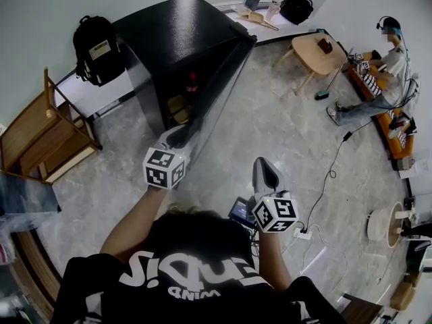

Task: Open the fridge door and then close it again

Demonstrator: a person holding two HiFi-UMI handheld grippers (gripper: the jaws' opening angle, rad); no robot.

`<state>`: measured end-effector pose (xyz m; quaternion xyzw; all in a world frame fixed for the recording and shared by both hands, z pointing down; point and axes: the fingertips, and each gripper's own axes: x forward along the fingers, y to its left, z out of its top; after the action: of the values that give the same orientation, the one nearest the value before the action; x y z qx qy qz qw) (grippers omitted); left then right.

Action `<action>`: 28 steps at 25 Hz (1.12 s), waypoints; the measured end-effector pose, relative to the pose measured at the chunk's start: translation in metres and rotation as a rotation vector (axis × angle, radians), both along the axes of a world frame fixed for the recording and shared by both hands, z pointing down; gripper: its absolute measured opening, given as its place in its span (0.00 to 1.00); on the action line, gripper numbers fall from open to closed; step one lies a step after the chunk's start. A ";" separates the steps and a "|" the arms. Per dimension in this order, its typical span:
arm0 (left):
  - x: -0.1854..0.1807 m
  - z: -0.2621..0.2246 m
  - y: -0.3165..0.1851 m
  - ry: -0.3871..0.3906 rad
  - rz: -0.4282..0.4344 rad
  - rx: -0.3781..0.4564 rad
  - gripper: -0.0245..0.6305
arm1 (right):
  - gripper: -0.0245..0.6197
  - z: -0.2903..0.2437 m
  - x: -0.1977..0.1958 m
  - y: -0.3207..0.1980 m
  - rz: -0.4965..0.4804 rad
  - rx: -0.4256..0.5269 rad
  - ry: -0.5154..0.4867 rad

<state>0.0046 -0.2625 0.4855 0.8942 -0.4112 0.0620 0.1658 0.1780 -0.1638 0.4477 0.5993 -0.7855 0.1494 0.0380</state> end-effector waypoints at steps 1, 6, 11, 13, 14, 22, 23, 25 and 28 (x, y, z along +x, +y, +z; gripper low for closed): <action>-0.003 0.000 -0.002 0.000 -0.004 -0.001 0.22 | 0.04 0.000 -0.001 -0.001 -0.004 -0.001 0.000; -0.013 0.000 -0.007 0.001 -0.028 -0.003 0.21 | 0.04 0.000 -0.007 -0.008 -0.016 0.001 0.000; -0.026 0.002 -0.018 0.002 -0.053 -0.003 0.20 | 0.04 0.001 -0.016 -0.020 -0.028 0.001 -0.001; -0.027 0.000 -0.019 0.001 -0.061 0.002 0.17 | 0.04 0.001 -0.016 -0.020 -0.030 0.000 0.000; -0.028 -0.001 -0.019 0.001 -0.068 0.006 0.15 | 0.04 0.001 -0.016 -0.020 -0.031 0.000 0.000; -0.055 0.001 -0.040 0.010 -0.098 0.009 0.08 | 0.04 0.005 -0.023 -0.031 -0.034 -0.008 0.005; -0.055 0.001 -0.040 0.010 -0.102 0.010 0.07 | 0.04 0.005 -0.022 -0.030 -0.035 -0.009 0.005; -0.057 -0.001 -0.041 0.012 -0.110 0.012 0.07 | 0.04 0.005 -0.020 -0.029 -0.039 -0.008 0.005; -0.061 -0.001 -0.046 0.019 -0.121 0.010 0.06 | 0.04 0.005 -0.020 -0.032 -0.041 -0.008 0.006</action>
<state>-0.0566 -0.3081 0.4850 0.8691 -0.4631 0.0412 0.1686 0.1581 -0.1954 0.4525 0.5835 -0.7969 0.1500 0.0455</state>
